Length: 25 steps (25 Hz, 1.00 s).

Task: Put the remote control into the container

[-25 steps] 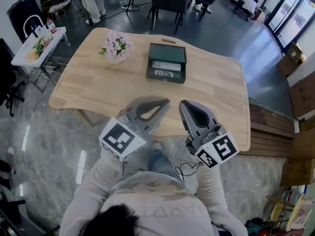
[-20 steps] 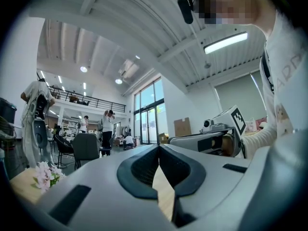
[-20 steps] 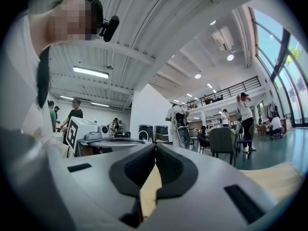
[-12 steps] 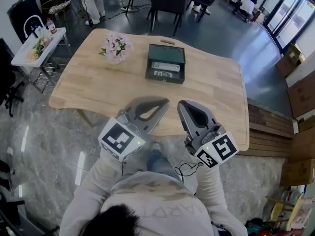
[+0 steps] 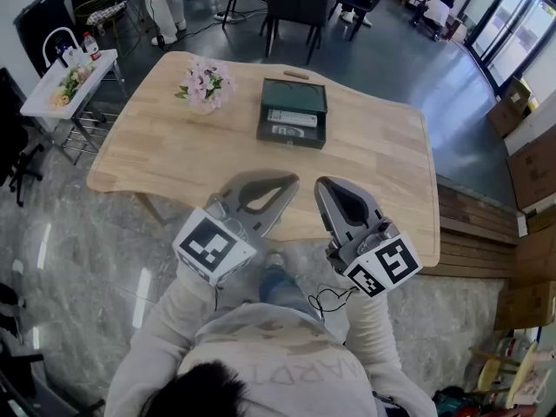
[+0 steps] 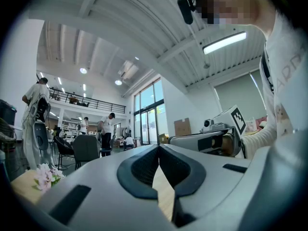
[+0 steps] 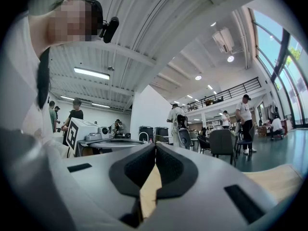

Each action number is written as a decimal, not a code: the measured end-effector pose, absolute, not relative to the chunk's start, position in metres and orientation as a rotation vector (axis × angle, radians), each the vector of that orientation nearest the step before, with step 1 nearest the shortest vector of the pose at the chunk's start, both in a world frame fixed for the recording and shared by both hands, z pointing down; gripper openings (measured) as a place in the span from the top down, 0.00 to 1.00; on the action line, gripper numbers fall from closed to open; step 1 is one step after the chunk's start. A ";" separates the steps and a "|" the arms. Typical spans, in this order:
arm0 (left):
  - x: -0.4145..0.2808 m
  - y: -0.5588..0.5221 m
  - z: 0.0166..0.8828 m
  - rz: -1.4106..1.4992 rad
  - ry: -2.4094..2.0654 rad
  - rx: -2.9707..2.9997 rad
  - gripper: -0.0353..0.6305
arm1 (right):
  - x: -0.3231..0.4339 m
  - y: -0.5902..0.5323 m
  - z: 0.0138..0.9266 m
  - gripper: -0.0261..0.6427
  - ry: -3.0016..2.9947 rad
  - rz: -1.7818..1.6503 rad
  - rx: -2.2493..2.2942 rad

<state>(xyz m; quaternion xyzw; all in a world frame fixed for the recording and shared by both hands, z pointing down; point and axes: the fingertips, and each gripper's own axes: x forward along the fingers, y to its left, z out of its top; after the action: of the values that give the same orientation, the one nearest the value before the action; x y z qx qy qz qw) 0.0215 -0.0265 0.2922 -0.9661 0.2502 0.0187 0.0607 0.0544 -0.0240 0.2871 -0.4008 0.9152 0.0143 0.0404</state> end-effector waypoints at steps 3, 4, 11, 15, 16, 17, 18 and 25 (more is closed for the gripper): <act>0.021 -0.025 0.292 0.051 0.758 -2.922 0.93 | 0.056 -0.023 0.285 0.94 2.786 0.042 -1.239; 0.021 -0.024 0.292 0.049 0.758 -2.921 0.93 | 0.057 -0.023 0.285 0.94 2.783 0.041 -1.242; 0.022 -0.024 0.291 0.043 0.759 -2.924 0.93 | 0.057 -0.023 0.284 0.94 2.783 0.042 -1.243; 0.024 -0.022 0.292 0.038 0.754 -2.927 0.93 | 0.058 -0.021 0.285 0.94 2.784 0.036 -1.239; 0.024 -0.022 0.292 0.039 0.751 -2.924 0.93 | 0.058 -0.021 0.285 0.94 2.784 0.036 -1.238; 0.025 -0.022 0.292 0.040 0.749 -2.923 0.93 | 0.058 -0.021 0.285 0.94 2.784 0.038 -1.237; 0.025 -0.021 0.292 0.037 0.749 -2.922 0.93 | 0.058 -0.021 0.285 0.94 2.785 0.039 -1.236; 0.027 -0.020 0.290 0.035 0.738 -2.916 0.93 | 0.057 -0.020 0.284 0.94 2.791 0.039 -1.232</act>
<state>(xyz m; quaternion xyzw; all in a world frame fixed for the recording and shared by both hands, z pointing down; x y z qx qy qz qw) 0.0273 -0.0199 0.2902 -0.9672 0.2448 0.0117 0.0668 0.0567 -0.0200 0.2842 -0.4033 0.9139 0.0128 0.0453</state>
